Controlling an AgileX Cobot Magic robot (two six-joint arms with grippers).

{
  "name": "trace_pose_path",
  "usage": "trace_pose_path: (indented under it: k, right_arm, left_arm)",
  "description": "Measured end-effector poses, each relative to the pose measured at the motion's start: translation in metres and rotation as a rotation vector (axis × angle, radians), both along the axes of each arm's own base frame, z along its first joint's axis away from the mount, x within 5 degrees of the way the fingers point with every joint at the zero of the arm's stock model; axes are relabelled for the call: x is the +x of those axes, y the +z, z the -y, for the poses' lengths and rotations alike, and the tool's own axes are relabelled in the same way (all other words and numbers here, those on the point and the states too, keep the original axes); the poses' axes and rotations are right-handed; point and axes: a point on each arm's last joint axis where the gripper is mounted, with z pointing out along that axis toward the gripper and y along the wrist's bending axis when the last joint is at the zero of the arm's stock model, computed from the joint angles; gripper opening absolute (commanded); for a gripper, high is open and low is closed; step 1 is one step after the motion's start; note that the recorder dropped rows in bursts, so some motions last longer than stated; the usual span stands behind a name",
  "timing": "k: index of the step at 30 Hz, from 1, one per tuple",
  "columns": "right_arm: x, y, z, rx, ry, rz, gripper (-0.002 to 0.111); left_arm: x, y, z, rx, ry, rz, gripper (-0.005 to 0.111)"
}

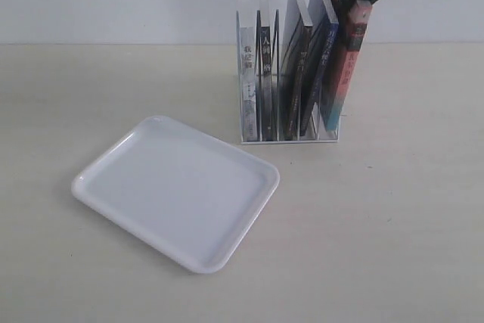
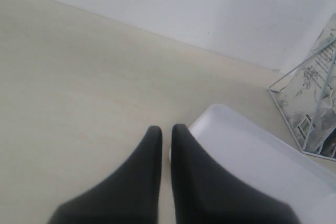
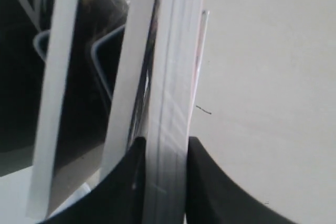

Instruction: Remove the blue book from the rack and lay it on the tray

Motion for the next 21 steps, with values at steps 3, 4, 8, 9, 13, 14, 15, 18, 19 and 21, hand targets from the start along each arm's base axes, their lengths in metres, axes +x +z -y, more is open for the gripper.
trace_pose_path:
  k: [3, 4, 8, 9, 13, 14, 15, 18, 19, 21]
  right_arm:
    - [-0.005, 0.029, 0.002, 0.016, -0.002, 0.077, 0.0]
    - [-0.007, 0.038, 0.003, 0.02, -0.003, 0.104, 0.0]
    - [-0.009, 0.05, 0.004, 0.022, -0.005, 0.142, 0.0]
    - [-0.009, 0.049, 0.005, 0.02, -0.005, 0.14, 0.0]
    - [-0.009, 0.047, 0.005, 0.015, -0.004, 0.126, 0.0]
    - [-0.009, 0.047, 0.005, 0.015, -0.004, 0.126, 0.0]
    - [-0.009, 0.047, 0.005, 0.015, -0.004, 0.126, 0.0]
    - [-0.009, 0.047, 0.005, 0.015, -0.004, 0.126, 0.0]
    - [-0.009, 0.047, 0.005, 0.015, -0.004, 0.126, 0.0]
    - [-0.009, 0.047, 0.005, 0.015, -0.004, 0.126, 0.0]
  left_arm:
    - [0.0, 0.0, 0.0, 0.0, 0.0, 0.0, 0.006]
    - [0.0, 0.0, 0.0, 0.0, 0.0, 0.0, 0.006]
    - [0.0, 0.0, 0.0, 0.0, 0.0, 0.0, 0.006]
    - [0.0, 0.0, 0.0, 0.0, 0.0, 0.0, 0.006]
    - [0.0, 0.0, 0.0, 0.0, 0.0, 0.0, 0.006]
    - [0.0, 0.0, 0.0, 0.0, 0.0, 0.0, 0.006]
    - [0.0, 0.0, 0.0, 0.0, 0.0, 0.0, 0.006]
    - [0.0, 0.0, 0.0, 0.0, 0.0, 0.0, 0.006]
    - [0.0, 0.0, 0.0, 0.0, 0.0, 0.0, 0.006]
    - [0.0, 0.0, 0.0, 0.0, 0.0, 0.0, 0.006]
